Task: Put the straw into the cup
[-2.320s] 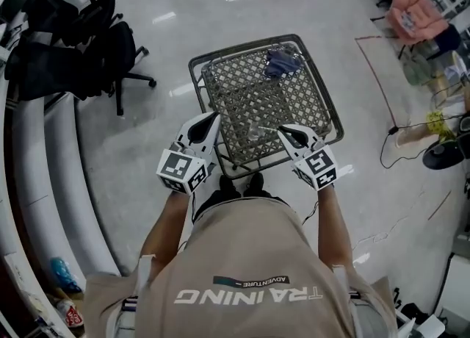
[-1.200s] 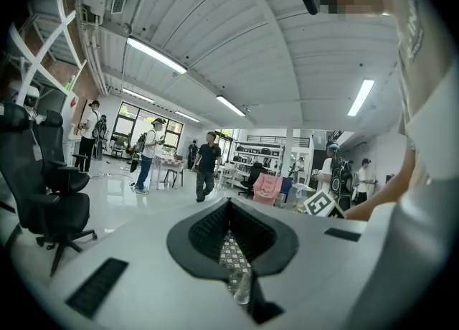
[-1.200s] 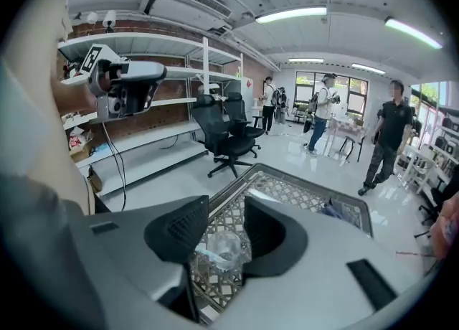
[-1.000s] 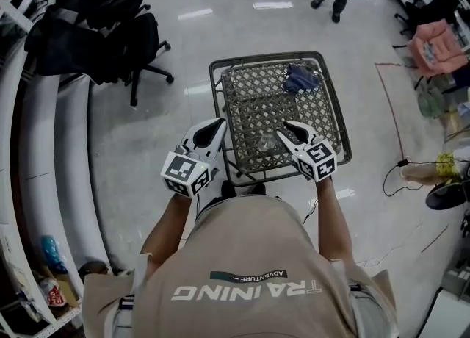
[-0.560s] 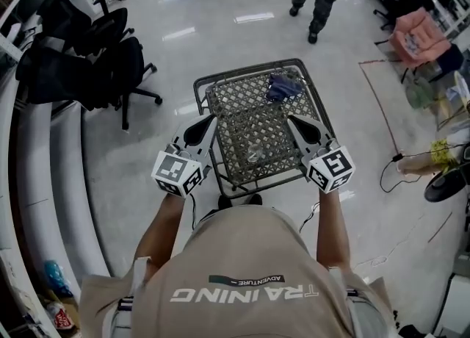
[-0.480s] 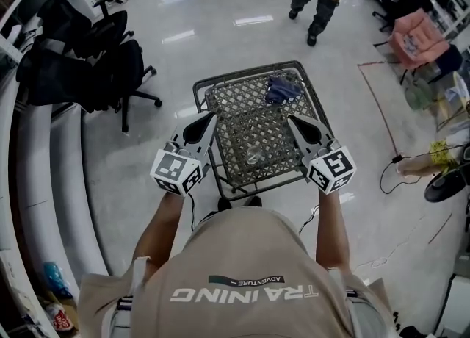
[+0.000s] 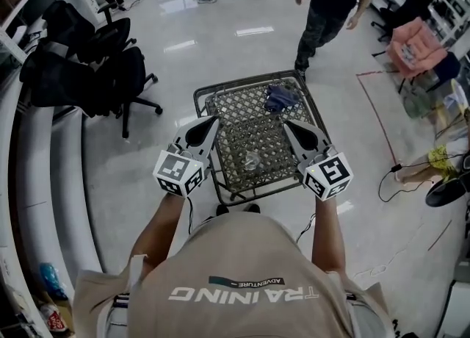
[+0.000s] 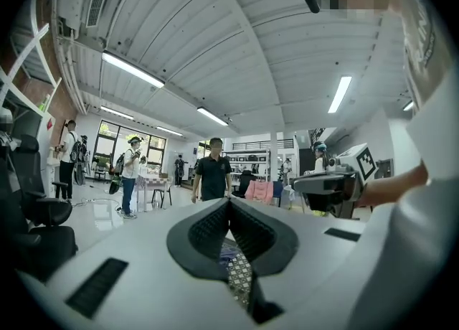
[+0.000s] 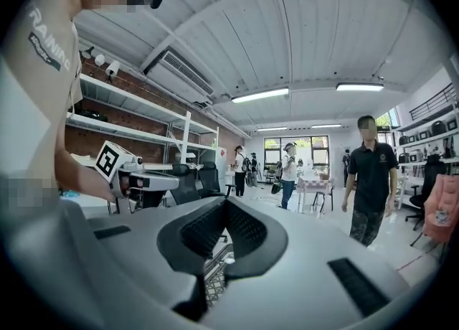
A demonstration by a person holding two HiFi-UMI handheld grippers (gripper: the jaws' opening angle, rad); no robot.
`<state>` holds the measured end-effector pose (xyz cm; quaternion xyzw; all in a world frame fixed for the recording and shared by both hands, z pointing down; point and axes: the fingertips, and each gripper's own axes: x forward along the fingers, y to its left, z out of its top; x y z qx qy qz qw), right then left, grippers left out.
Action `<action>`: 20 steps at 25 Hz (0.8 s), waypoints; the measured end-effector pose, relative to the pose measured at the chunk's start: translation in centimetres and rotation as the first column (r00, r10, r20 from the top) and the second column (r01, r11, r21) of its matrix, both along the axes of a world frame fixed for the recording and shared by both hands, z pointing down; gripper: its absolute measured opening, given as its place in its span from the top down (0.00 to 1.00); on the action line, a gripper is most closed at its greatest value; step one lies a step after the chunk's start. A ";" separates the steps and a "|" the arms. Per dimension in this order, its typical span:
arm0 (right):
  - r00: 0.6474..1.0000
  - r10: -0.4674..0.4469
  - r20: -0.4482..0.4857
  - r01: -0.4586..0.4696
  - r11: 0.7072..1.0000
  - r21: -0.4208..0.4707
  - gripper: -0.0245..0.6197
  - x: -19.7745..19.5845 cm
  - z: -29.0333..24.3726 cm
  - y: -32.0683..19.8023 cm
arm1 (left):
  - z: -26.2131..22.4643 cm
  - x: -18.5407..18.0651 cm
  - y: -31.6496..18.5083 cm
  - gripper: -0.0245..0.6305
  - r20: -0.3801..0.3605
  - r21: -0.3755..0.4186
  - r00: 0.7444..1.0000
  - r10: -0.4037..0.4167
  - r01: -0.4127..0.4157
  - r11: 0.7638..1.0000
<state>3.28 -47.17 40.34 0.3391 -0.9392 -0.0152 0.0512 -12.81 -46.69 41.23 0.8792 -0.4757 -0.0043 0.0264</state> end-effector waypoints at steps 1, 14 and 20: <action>1.000 0.000 0.002 0.000 1.000 -0.004 0.94 0.0 0.1 0.1 | 0.2 0.0 0.2 0.94 0.000 -0.004 1.000 0.001 -0.001 1.000; 1.000 -0.004 -0.024 0.003 1.000 -0.024 0.94 -0.4 1.2 0.3 | -0.3 -0.8 0.7 0.94 -0.011 0.003 1.000 -0.014 0.014 1.000; 1.000 0.003 -0.027 -0.004 0.999 -0.042 0.94 0.0 2.5 0.4 | 0.5 -0.8 0.6 0.94 -0.007 -0.008 1.000 -0.015 0.015 1.000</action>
